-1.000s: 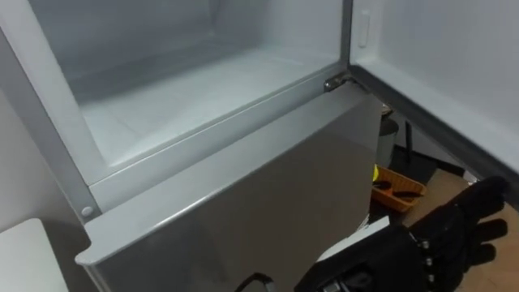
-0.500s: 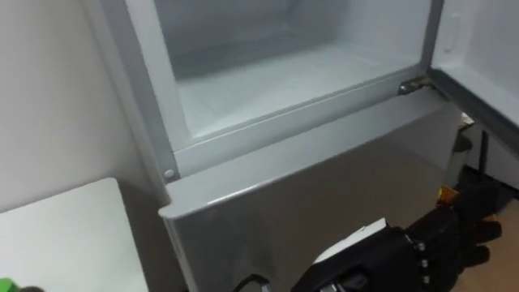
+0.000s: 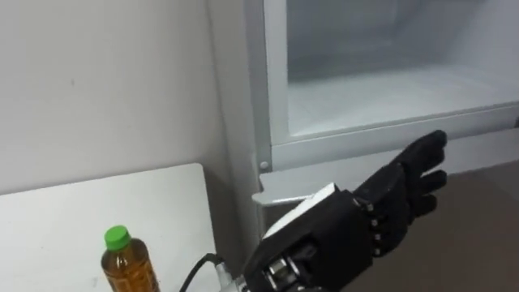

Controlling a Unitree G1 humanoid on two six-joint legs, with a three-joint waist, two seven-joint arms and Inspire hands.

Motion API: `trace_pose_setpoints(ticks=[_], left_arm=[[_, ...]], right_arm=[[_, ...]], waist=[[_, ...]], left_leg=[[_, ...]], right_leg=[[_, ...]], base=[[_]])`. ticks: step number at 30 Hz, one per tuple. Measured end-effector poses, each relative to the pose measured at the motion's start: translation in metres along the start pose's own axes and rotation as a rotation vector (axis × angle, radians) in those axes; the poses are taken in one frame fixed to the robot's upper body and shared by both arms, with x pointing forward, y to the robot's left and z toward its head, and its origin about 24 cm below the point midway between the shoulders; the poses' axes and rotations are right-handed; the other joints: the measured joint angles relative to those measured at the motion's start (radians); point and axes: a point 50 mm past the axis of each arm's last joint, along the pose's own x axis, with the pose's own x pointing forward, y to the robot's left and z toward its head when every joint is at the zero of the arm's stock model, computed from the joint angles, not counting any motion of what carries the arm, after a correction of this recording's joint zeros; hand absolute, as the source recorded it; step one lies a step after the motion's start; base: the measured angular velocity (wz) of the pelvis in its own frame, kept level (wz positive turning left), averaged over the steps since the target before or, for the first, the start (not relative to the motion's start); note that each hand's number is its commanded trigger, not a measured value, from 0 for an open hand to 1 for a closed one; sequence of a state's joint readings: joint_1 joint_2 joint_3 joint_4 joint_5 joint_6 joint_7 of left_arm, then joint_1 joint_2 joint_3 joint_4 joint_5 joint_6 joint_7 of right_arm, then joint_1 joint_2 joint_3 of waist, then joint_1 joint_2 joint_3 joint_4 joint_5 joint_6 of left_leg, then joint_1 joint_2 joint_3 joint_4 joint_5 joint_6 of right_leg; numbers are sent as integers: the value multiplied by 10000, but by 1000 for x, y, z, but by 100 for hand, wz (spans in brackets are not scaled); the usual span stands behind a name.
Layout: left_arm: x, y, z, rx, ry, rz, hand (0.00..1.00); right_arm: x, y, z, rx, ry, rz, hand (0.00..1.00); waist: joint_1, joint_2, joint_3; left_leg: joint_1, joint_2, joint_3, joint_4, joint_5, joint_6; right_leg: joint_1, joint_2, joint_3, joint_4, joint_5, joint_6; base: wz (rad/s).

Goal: Put the bottle in the upper fridge

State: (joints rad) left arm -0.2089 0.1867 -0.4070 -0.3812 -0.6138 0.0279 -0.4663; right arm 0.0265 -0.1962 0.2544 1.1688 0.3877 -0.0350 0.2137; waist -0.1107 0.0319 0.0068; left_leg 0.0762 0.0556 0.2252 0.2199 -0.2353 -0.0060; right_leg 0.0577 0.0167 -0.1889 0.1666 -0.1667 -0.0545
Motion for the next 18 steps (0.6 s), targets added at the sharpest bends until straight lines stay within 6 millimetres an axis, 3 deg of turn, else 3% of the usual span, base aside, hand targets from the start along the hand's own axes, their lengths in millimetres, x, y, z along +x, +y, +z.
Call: trace_pose_setpoints(ticks=[8, 18], left_arm=[[-27, 14, 19, 944, -560, 1576, 0], [-51, 41, 45, 2219, -1504, 4553, 0]], right_arm=[[-2, -3, -13, -55, 413, -165, 0], [-5, -4, -20, 76, 247, -303, 0]], waist=[[428, -16, -15], [886, 20, -37]], left_leg=[[78, -14, -407, 18, 2, -4], [140, -28, -463, 26, 10, -17]], right_leg=[[158, 7, -82, 10, -43, -20], [350, -40, -342, 1, -91, -21]], base=[[5], [4]])
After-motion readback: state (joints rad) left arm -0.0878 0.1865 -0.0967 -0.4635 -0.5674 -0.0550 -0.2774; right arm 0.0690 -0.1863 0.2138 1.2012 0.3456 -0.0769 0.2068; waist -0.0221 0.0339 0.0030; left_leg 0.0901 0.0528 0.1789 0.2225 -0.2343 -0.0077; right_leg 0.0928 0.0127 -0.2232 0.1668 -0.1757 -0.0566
